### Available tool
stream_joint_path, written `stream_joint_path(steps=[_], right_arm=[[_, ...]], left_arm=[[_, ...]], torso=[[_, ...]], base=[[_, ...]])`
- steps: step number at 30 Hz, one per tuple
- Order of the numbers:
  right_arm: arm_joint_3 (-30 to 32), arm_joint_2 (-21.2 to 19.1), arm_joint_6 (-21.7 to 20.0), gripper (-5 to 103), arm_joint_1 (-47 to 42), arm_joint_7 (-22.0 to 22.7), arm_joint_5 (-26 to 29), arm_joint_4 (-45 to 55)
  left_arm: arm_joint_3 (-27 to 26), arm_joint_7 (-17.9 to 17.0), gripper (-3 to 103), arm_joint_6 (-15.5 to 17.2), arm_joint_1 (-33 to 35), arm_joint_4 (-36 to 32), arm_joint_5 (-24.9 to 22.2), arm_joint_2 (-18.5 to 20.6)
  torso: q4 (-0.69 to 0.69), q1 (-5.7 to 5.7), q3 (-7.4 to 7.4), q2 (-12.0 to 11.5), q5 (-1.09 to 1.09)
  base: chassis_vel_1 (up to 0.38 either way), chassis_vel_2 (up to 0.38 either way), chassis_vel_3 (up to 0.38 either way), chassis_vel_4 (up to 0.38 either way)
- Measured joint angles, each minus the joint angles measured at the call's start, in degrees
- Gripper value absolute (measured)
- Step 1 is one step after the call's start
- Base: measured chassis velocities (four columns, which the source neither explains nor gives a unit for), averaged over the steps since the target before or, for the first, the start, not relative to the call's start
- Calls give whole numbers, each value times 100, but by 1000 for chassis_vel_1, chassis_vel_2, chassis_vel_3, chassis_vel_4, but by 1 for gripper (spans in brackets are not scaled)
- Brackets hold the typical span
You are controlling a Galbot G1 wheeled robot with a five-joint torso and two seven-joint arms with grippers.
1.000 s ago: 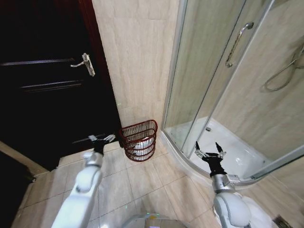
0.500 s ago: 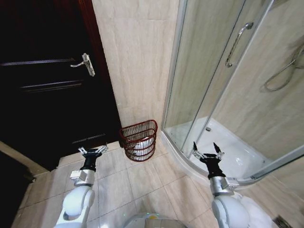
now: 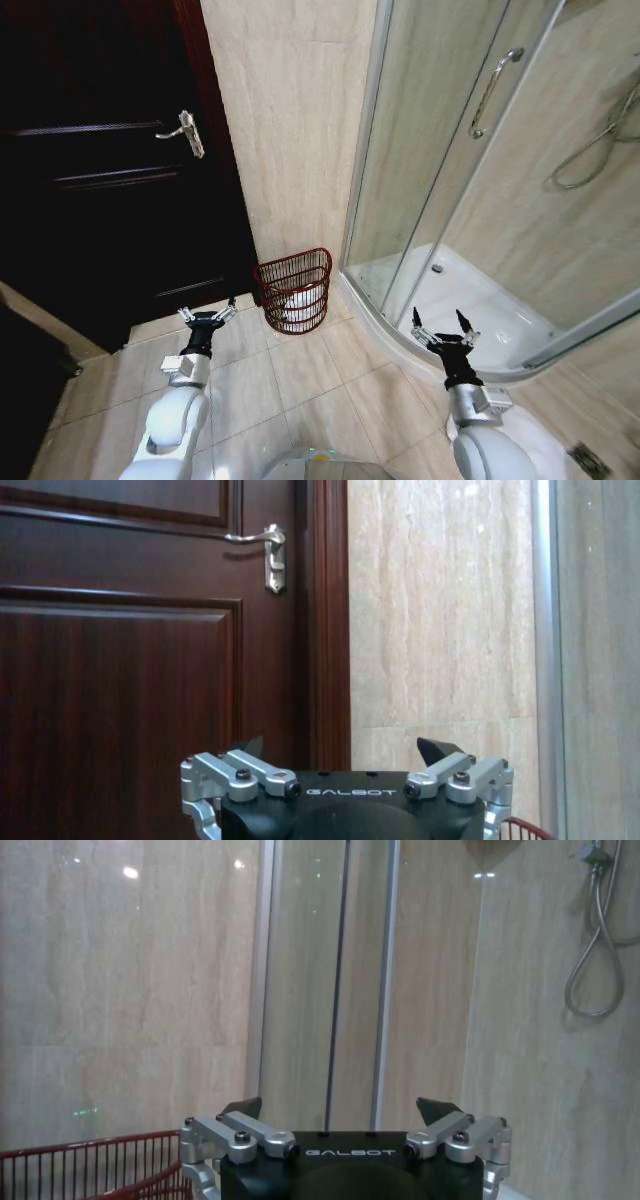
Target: Discard the used towel into the hamper.
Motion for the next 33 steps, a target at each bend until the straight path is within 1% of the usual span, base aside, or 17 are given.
stream_joint_path(steps=[7,13,19,22,28,33], right_arm=[[-38,76,9,100,-54,5,-130,38],[-66,139,24,100,-125,17,-204,96],[-105,212,152,100,-223,40,-293,94],[-113,278,230,100,-234,118,-336,51],[-77,351,230,100,-276,234,-336,55],[-60,363,283,100,-278,469,-288,-16]], left_arm=[[23,12,100,-156,40,124,-43,71],[31,57,100,-200,41,144,-119,127],[80,74,100,-255,12,192,-167,172],[133,78,100,-272,-5,224,-170,187],[189,78,100,-254,-78,235,-171,204],[229,75,100,-184,-161,239,-158,213]], torso=[[0,0,0,0,0],[1,0,0,0,0],[0,0,0,0,-1],[1,-3,-1,0,-1],[1,-1,0,0,0],[1,2,1,-2,0]], base=[[115,-97,-111,90],[125,-127,-115,130],[133,-125,-132,120],[125,-98,-109,122],[22,-32,-19,34],[0,0,0,0]])
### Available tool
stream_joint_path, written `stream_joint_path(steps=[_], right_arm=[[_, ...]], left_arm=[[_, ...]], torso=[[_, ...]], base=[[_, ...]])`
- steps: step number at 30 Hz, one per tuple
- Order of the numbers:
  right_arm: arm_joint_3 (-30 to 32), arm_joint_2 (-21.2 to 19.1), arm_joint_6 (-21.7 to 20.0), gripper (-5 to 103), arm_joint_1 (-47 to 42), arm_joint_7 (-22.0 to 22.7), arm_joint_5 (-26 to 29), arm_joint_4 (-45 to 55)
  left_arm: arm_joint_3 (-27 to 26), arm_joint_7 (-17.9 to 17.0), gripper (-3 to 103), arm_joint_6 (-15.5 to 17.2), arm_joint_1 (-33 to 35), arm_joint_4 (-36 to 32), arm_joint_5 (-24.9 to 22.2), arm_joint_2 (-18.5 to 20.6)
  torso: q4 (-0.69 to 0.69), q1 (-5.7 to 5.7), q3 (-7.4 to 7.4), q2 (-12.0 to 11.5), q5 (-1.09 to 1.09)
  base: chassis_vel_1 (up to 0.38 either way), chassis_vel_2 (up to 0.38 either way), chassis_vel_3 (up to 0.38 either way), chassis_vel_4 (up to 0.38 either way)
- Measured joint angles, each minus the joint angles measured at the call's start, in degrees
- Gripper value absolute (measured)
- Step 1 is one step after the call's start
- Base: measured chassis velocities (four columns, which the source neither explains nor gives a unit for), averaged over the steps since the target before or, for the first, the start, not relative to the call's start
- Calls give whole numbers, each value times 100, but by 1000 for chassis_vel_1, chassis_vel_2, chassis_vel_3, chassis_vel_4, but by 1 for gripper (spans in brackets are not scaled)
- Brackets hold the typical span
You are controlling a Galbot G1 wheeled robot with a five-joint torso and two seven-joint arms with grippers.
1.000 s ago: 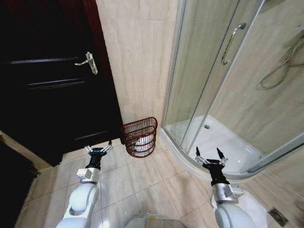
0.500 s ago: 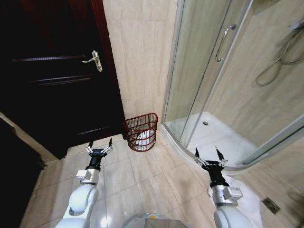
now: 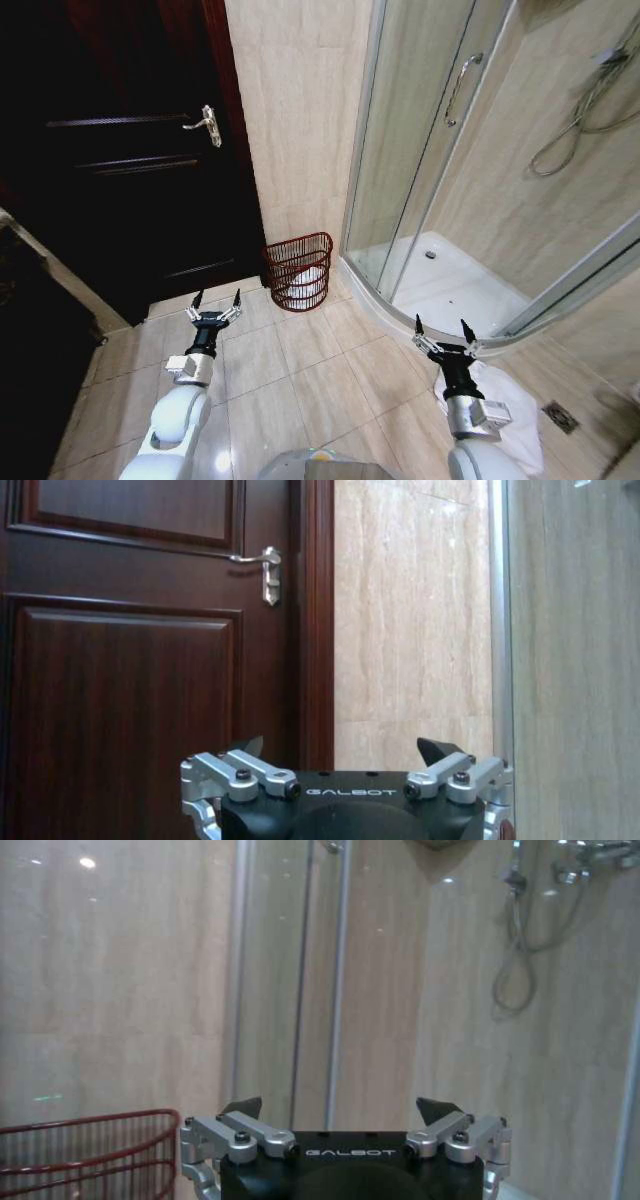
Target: Discard the used towel into the hamper.
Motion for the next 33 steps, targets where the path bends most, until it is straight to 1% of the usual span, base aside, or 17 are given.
stream_joint_path(steps=[6,11,15,16,18,28,33], right_arm=[[85,-19,77,100,-45,48,123,-68],[175,-73,127,100,-56,45,213,-129],[201,-126,174,100,-36,40,254,-204],[204,-143,177,100,-31,39,270,-217],[207,-159,178,100,-23,36,286,-229],[283,-232,238,100,3,26,444,-301],[354,-278,270,100,-18,26,546,-324]], left_arm=[[67,-3,100,64,-67,12,85,-13],[117,-11,100,79,-78,12,162,-45],[149,-21,100,77,-61,12,231,-99],[163,-23,100,78,-42,7,250,-115],[170,-26,100,77,-30,0,264,-125],[265,-31,100,68,73,-74,426,-223],[402,-84,100,56,109,-92,523,-273]], torso=[[0,0,0,0,-1],[0,-3,-1,0,0],[0,-3,-1,0,4],[0,-4,-2,1,-1],[0,-4,-2,1,0],[0,-3,-1,0,0],[-1,-2,-1,0,1]], base=[[-12,-93,5,84],[-28,-239,18,243],[-99,-278,103,288],[-138,-236,145,276],[-138,-236,133,258],[-99,-169,110,165],[-84,-134,47,149]])
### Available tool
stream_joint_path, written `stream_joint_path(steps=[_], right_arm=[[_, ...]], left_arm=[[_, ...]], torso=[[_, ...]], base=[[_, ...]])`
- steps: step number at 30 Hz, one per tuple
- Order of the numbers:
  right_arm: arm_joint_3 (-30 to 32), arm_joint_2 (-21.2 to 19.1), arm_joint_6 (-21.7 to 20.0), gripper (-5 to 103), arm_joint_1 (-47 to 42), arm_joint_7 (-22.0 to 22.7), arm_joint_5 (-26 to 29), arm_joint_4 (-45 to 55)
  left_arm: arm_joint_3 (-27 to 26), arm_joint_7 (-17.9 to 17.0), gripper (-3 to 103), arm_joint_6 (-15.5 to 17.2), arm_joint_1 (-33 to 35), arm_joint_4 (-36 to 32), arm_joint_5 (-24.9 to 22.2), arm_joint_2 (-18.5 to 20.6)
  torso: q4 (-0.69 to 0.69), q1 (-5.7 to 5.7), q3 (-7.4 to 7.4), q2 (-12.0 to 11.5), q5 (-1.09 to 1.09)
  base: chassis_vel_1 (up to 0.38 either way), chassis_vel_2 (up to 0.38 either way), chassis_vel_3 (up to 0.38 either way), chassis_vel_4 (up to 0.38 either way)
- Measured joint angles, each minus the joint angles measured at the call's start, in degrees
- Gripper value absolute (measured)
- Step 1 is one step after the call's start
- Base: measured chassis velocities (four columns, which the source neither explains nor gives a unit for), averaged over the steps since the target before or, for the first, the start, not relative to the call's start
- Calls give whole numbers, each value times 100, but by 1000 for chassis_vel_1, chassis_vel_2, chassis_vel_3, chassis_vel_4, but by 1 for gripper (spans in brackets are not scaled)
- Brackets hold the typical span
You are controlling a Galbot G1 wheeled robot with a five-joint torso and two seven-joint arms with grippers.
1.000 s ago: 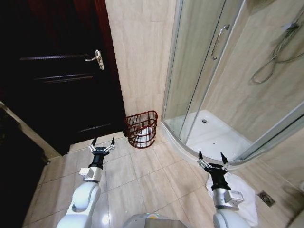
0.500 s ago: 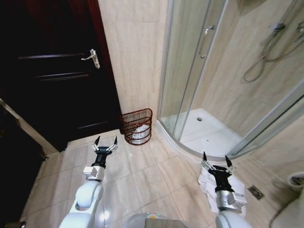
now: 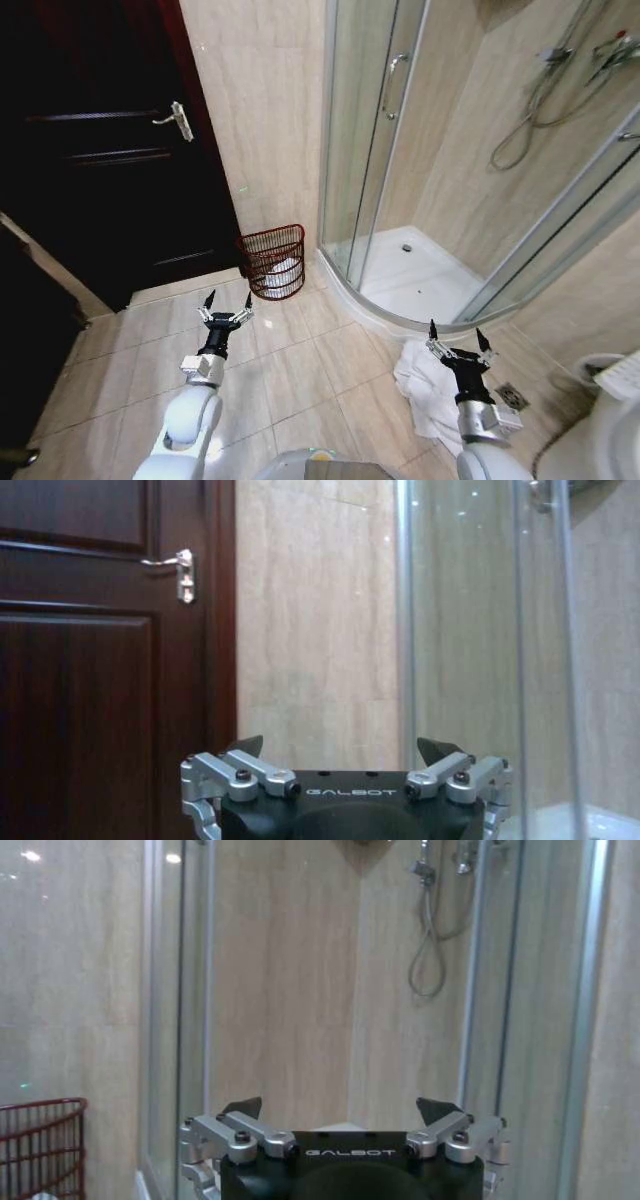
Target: Discard the used towel into the hamper.
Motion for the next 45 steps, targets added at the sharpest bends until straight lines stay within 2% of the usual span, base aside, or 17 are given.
stream_joint_path(steps=[6,8,15,37,45], right_arm=[[72,-39,97,100,47,-22,108,-90],[80,-41,97,100,95,-38,146,-94],[82,-62,13,100,189,-72,171,-82],[155,-10,-228,100,215,-69,155,62],[305,-3,-228,100,148,-62,247,125]], left_arm=[[133,-38,100,43,2,-49,138,-29],[169,-51,100,163,-3,-98,193,-30],[299,-204,100,253,-63,-98,421,-40],[538,-238,100,221,-397,187,380,0],[659,-222,100,356,-365,64,308,19]], torso=[[0,0,0,0,1],[1,0,0,0,0],[1,0,0,1,0],[-1,1,0,1,-2],[0,34,48,84,-1]], base=[[-56,-93,52,82],[-19,-47,53,25],[-1,-6,8,4],[-70,-62,-59,-61],[0,0,0,0]])
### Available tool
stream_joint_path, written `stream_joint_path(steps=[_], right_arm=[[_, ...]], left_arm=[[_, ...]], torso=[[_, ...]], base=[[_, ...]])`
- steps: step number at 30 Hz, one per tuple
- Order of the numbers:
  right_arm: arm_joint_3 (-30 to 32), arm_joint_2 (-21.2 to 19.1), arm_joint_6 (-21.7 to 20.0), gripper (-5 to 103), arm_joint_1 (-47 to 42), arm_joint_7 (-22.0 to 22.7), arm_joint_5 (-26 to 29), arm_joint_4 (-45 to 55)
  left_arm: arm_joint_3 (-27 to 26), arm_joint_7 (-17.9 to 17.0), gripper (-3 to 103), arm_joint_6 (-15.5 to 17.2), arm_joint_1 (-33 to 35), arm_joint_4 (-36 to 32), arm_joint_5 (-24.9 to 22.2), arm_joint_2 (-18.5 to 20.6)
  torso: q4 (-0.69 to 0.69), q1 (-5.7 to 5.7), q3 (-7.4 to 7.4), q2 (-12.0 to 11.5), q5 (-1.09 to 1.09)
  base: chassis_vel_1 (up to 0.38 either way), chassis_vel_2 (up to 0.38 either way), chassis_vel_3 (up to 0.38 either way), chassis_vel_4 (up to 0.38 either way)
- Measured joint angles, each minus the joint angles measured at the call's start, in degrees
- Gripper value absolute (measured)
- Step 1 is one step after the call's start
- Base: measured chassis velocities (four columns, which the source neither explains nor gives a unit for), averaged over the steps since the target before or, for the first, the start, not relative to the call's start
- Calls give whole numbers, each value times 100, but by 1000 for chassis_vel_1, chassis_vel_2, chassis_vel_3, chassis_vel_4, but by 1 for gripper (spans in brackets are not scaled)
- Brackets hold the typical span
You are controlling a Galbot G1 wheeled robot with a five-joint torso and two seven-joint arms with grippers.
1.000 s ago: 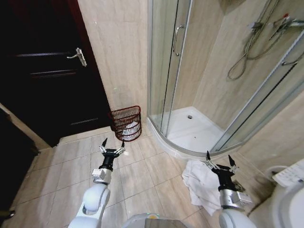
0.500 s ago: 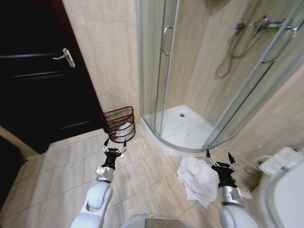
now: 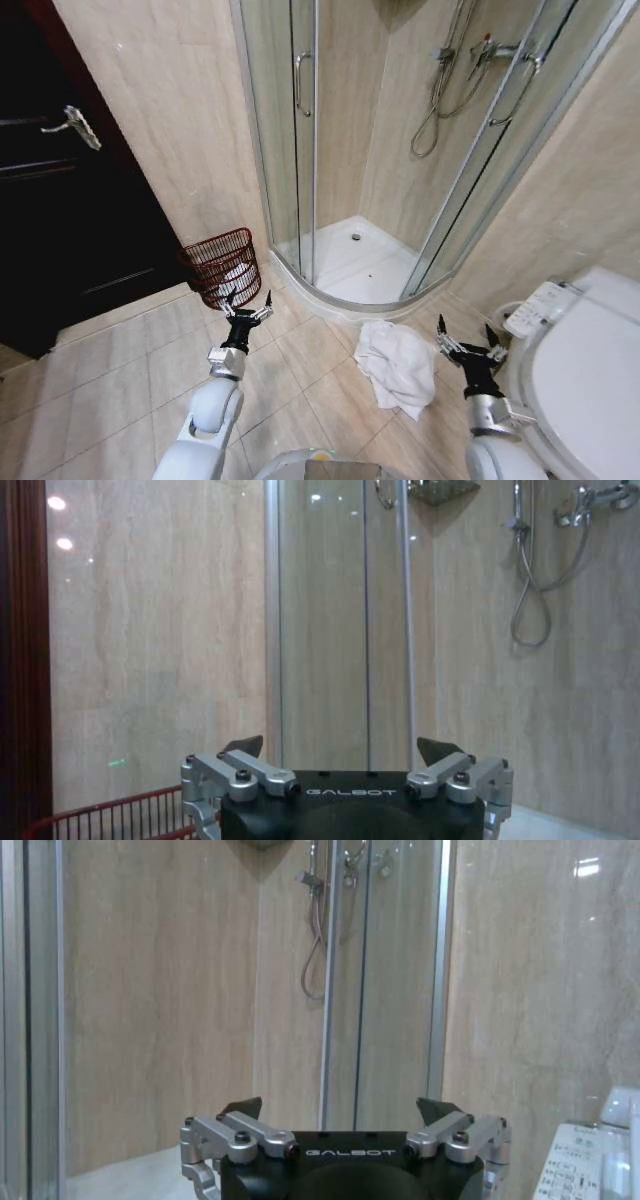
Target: Discard the used towel into the hamper.
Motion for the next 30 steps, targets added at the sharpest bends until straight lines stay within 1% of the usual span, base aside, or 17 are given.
stream_joint_path(steps=[5,6,9,10,13,19,23,25,27,30], right_arm=[[33,3,29,100,-98,30,-11,77],[33,3,29,100,-98,30,-11,77],[113,-35,-58,100,-91,52,27,168],[113,-35,-58,100,-91,52,27,168],[190,-111,-173,100,-10,53,98,205],[97,-178,-96,100,-1,14,89,204],[89,-131,-10,100,89,-69,-63,131],[100,-94,-11,100,125,-88,-113,145],[52,-22,-94,100,179,-106,-171,248],[-14,27,-98,100,224,-135,-307,251]], left_arm=[[12,32,100,61,21,-45,-82,81],[12,32,100,61,21,-45,-82,81],[14,31,100,142,-8,-39,-278,160],[14,31,100,142,-8,-39,-278,160],[4,11,100,229,-70,-69,-528,251],[-37,-34,100,266,-76,-168,-760,363],[-114,-61,100,290,-53,-309,-874,426],[-125,-82,100,308,-34,-365,-878,430],[-148,-101,100,318,66,-506,-886,410],[-158,-64,100,307,175,-588,-884,359]], torso=[[-1,61,92,151,1],[-1,61,92,151,1],[-1,110,158,267,0],[-1,110,158,267,0],[-1,154,212,366,-1],[-1,213,295,506,0],[-1,256,354,611,0],[-1,268,370,638,1],[-2,298,420,717,-1],[-1,329,453,783,1]], base=[[0,0,0,0],[0,0,0,0],[0,0,0,0],[0,0,0,0],[0,0,0,0],[0,0,0,0],[0,0,0,0],[0,0,0,0],[0,0,0,0],[0,0,0,0]])
